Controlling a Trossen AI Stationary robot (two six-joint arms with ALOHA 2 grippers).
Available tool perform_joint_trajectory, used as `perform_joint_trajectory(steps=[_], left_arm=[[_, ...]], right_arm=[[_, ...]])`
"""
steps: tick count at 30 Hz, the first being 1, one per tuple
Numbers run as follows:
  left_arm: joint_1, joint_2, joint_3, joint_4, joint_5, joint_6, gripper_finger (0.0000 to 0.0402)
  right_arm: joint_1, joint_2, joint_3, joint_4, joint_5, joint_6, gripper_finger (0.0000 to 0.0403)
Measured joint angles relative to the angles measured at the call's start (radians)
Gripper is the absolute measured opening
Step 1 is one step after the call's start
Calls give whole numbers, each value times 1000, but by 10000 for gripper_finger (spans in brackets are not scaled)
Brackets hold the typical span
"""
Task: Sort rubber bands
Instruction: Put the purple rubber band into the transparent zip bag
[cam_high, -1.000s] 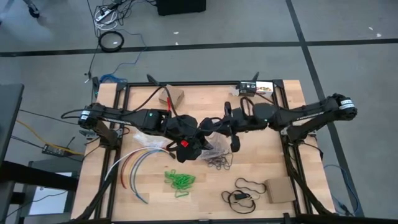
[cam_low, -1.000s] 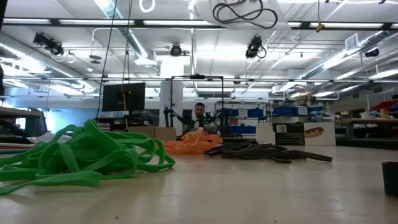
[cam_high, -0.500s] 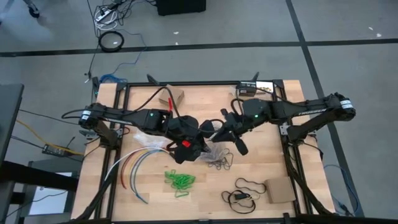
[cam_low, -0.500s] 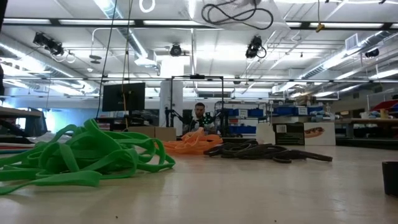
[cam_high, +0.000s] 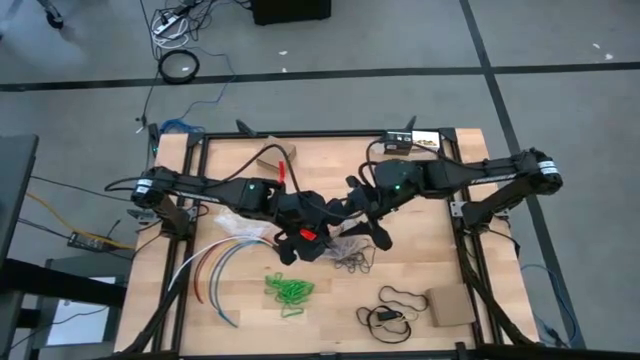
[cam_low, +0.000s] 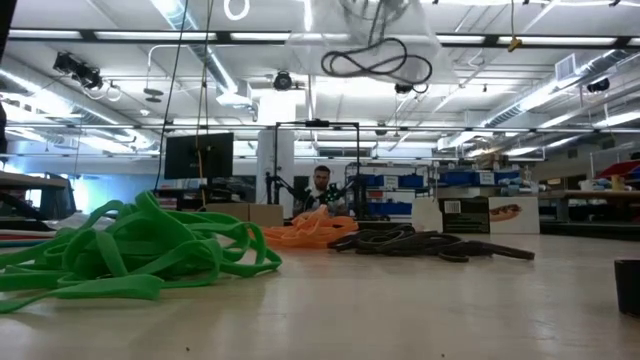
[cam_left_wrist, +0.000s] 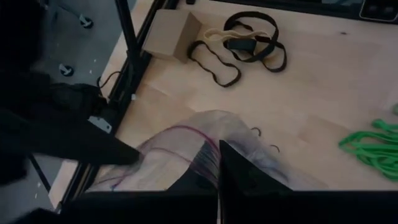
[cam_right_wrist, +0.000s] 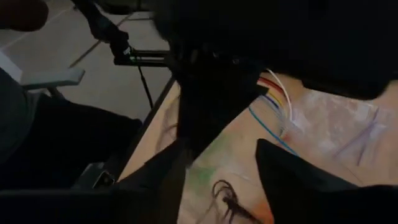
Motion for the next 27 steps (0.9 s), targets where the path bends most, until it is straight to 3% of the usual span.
perform_joint_trajectory(steps=[7, 12, 15, 20, 27], left_arm=[[0, 0, 0, -25, -3, 0, 0], [1, 0, 0, -96, -8, -25, 0], [1, -1, -12, -134, 5, -32, 0], [0, 0, -51, -152, 33, -39, 0], [-13, -1, -81, -157, 45, -46, 0]], right_arm=[[27, -44, 42, -92, 121, -24, 232], [63, -68, 34, -257, 267, 33, 220], [95, -59, -29, -270, 288, 82, 206], [118, -48, -205, -187, 299, 162, 184], [108, -41, -520, 162, 309, 172, 170]])
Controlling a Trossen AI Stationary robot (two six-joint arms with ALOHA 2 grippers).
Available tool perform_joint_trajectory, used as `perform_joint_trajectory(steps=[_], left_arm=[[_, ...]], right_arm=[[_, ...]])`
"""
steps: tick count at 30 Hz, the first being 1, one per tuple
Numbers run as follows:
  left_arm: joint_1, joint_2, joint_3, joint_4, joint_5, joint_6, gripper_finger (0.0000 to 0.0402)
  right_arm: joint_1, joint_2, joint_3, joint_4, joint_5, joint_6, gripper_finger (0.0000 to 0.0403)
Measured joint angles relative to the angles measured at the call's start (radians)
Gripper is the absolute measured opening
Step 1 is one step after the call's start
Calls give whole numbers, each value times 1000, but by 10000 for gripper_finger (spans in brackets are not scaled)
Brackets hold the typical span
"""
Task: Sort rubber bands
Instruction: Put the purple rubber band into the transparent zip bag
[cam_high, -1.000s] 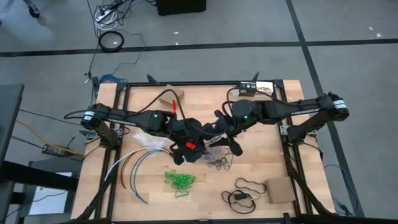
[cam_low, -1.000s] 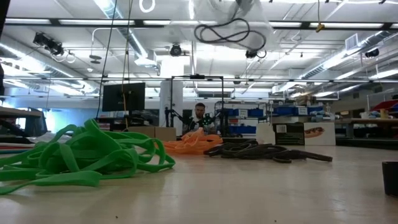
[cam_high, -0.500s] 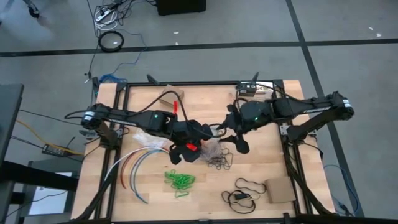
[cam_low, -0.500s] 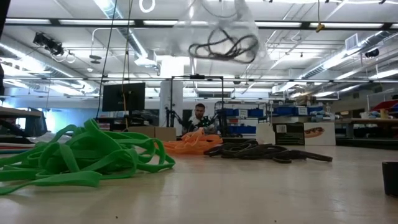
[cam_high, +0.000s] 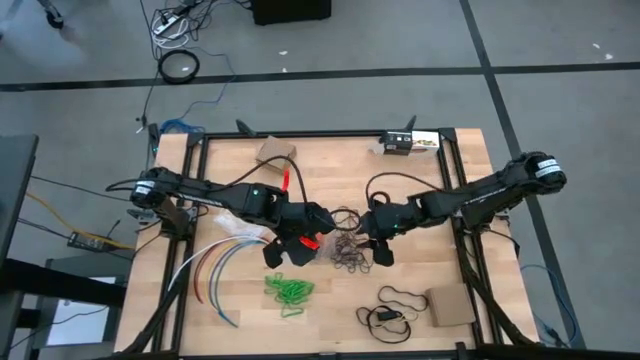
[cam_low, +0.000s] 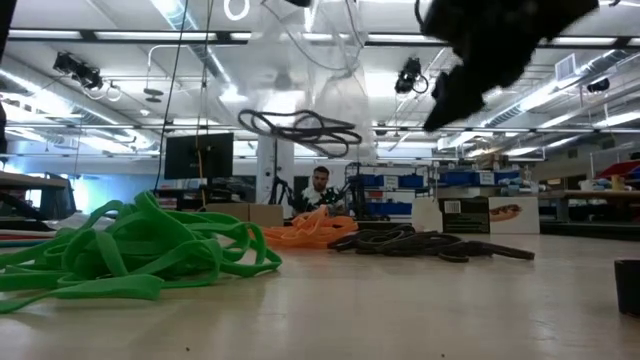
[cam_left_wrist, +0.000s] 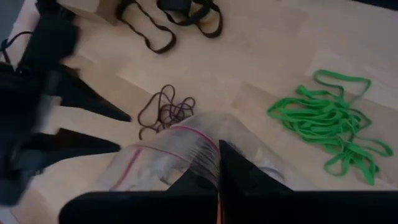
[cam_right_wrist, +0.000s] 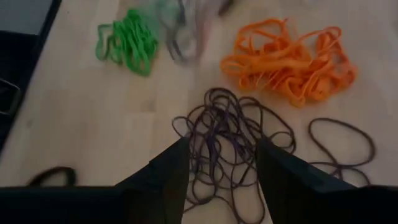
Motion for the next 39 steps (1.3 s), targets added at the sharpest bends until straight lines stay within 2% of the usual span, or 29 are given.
perform_joint_trajectory(steps=[7, 12, 15, 20, 25, 28, 30, 33, 34, 39], left_arm=[[-9, 0, 0, 3, 9, -3, 0], [-9, 0, 0, 5, 16, -5, 0], [-9, -1, 0, 6, 17, -5, 0], [-9, 0, 0, 10, 17, -6, 0], [-9, 0, 1, 35, 35, -15, 0], [-9, 0, 1, 38, 36, -31, 0], [-9, 0, 1, 38, 36, -33, 0], [-9, 0, 1, 37, 35, -34, 0], [-9, 0, 1, 36, 36, -34, 0], [-9, 0, 1, 38, 35, -34, 0]], right_arm=[[3, 0, -213, 188, -3, -38, 167], [14, 0, -302, 247, 10, -55, 160], [30, 0, -330, 251, 58, -55, 153], [56, 28, -336, 267, 123, -75, 138], [69, 164, -328, 356, 121, -63, 127], [79, 243, -284, 351, 170, -17, 117], [86, 270, -250, 315, 196, -1, 95], [92, 277, -214, 258, 210, -34, 26], [92, 272, -205, 237, 209, -44, 14], [87, 213, -149, 76, 210, -46, 2]])
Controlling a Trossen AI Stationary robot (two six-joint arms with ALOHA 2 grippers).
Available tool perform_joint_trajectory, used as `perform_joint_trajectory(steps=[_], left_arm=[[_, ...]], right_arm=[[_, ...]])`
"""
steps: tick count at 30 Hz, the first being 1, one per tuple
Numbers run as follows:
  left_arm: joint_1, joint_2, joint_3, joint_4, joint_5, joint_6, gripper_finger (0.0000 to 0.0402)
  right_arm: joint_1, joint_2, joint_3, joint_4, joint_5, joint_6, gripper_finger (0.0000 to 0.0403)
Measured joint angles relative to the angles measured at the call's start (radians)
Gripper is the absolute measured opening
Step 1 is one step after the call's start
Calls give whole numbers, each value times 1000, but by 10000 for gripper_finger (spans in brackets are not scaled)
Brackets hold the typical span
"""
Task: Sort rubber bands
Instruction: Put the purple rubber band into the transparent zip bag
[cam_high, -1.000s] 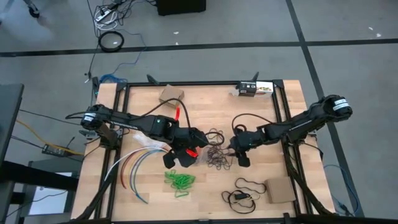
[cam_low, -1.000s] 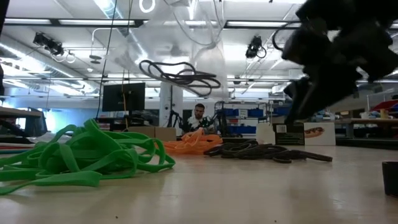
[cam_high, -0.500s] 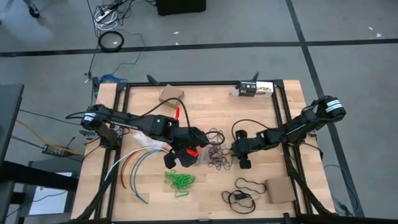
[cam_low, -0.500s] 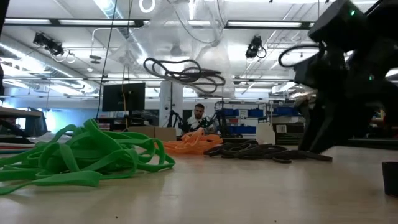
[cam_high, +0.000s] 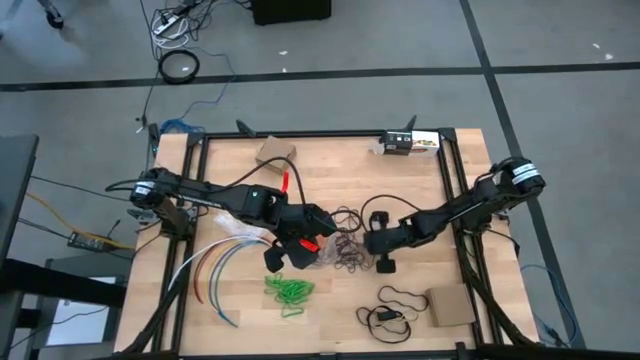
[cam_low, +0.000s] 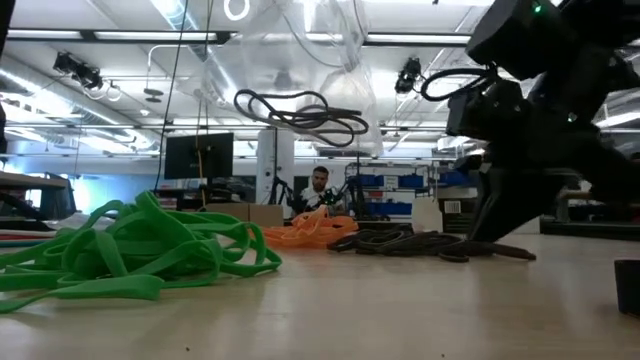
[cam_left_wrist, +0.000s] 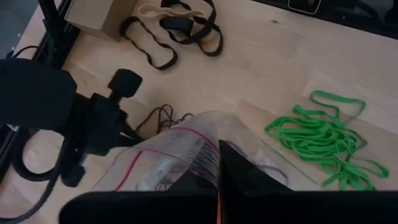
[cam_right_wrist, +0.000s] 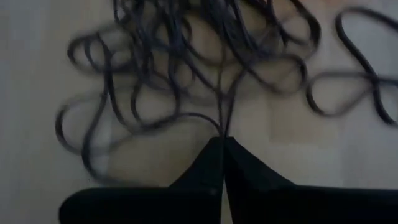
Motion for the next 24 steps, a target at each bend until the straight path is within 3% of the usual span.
perform_joint_trajectory(steps=[14, 20, 24], left_arm=[[0, 0, 0, 14, 0, -2, 0], [0, 0, 0, 14, 0, -4, 0], [0, 0, 0, 14, 0, -6, 0]], right_arm=[[-4, -294, 200, -275, 157, -82, 0], [-49, -336, 216, -337, 100, -93, 5], [-91, -303, 209, -447, 59, -39, 30]])
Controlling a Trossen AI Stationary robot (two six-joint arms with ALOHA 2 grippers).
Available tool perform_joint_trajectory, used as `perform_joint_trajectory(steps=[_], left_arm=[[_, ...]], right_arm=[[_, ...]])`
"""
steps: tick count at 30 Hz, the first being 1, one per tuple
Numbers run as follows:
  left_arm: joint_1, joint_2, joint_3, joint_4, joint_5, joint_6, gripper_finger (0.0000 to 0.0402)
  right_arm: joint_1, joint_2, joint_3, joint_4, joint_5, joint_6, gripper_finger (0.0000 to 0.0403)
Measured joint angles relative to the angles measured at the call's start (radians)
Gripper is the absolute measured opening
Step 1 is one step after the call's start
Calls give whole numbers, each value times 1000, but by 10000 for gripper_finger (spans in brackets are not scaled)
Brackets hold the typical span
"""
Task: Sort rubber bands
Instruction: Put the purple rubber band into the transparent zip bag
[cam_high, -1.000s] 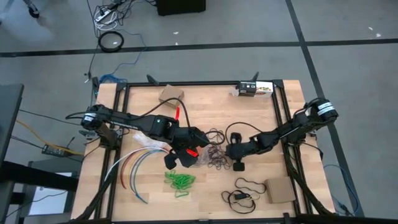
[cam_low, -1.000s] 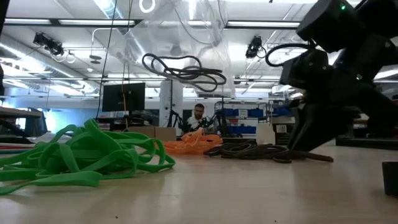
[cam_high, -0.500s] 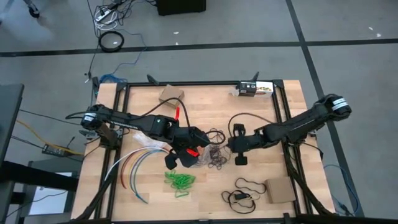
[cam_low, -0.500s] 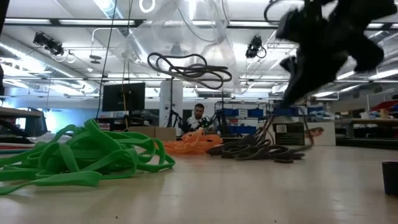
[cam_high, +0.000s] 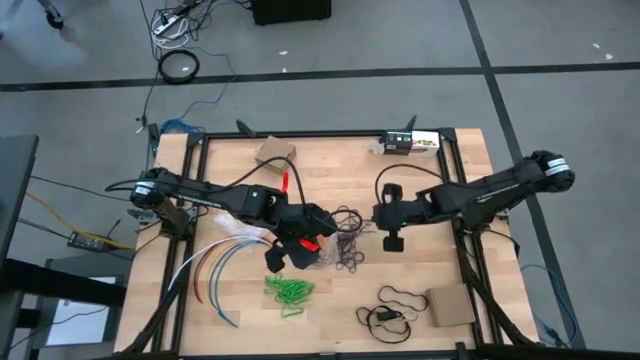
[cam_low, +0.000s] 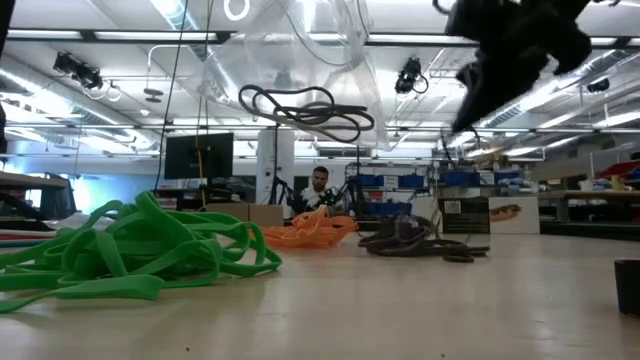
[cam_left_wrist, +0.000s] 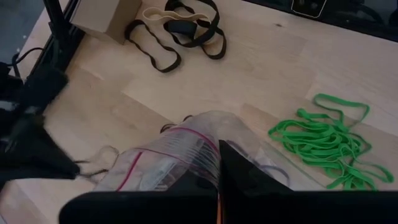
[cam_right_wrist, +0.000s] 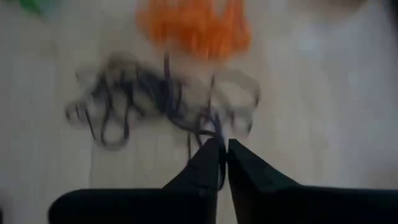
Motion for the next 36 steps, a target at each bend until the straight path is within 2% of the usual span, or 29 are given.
perform_joint_trajectory(steps=[3, 10, 18, 24, 32, 36], left_arm=[[-1, 0, 0, 0, 0, -4, 0], [-1, 0, 0, 0, 0, -10, 0], [-1, 0, 0, -3, 0, -12, 0], [-1, 0, 0, -3, 0, -12, 0], [-1, 0, 0, -2, 0, -12, 0], [-1, 0, 0, 2, 0, -12, 0]], right_arm=[[-25, 37, -42, 2, -53, 11, 54], [-64, 105, -166, 74, -48, 27, 82], [-86, 99, -242, 108, -15, 65, 57], [-91, 97, -250, 262, -47, 33, 31], [-108, 108, -250, 375, -143, -3, 51], [-130, 157, -250, 397, -155, -25, 63]])
